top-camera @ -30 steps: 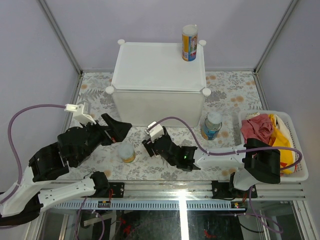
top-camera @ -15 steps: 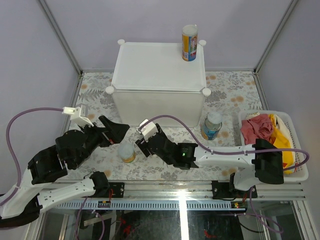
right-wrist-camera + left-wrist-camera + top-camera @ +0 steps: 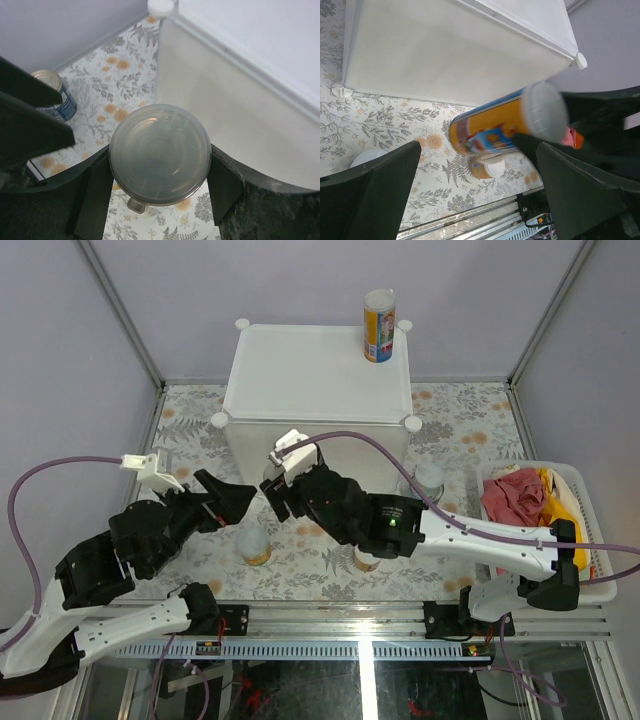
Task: Place and organize the canned foods onto the counter
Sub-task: Pick up the canned food from the center of the board, then place the canned food on the counter.
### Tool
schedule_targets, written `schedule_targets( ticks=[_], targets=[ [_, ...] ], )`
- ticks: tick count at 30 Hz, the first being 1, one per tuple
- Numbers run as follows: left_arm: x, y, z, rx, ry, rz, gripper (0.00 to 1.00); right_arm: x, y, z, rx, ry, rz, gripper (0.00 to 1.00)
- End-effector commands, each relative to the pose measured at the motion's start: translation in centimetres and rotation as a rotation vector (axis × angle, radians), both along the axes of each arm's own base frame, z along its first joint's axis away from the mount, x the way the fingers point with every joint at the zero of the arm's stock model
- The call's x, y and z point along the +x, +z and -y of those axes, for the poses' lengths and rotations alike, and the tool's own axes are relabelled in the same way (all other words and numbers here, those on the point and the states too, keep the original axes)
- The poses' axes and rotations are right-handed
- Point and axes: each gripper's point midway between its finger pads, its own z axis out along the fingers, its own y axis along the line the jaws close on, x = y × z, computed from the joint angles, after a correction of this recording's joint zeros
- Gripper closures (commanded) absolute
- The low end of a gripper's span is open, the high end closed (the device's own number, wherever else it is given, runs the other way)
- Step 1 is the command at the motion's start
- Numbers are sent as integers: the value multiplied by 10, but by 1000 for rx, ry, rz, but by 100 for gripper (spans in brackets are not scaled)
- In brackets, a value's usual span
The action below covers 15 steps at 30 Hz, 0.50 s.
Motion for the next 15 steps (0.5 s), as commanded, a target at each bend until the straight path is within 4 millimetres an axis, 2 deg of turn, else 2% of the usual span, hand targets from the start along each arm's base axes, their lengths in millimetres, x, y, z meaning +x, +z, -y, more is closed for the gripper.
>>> schedule_targets(
  ticks=[1, 4, 9, 15],
  targets=[
    [8, 12, 5, -28, 19, 38, 0, 8, 128, 35, 224, -85, 152, 100],
    [8, 14, 6, -32, 15, 42, 0, 13, 157, 48, 239, -122, 217, 100],
    [8, 15, 9, -38, 8, 43, 0, 28, 195, 73, 228, -215, 310, 100],
    [9, 17, 13, -30, -5, 45, 0, 66, 216, 100, 227, -307, 319, 100]
  ],
)
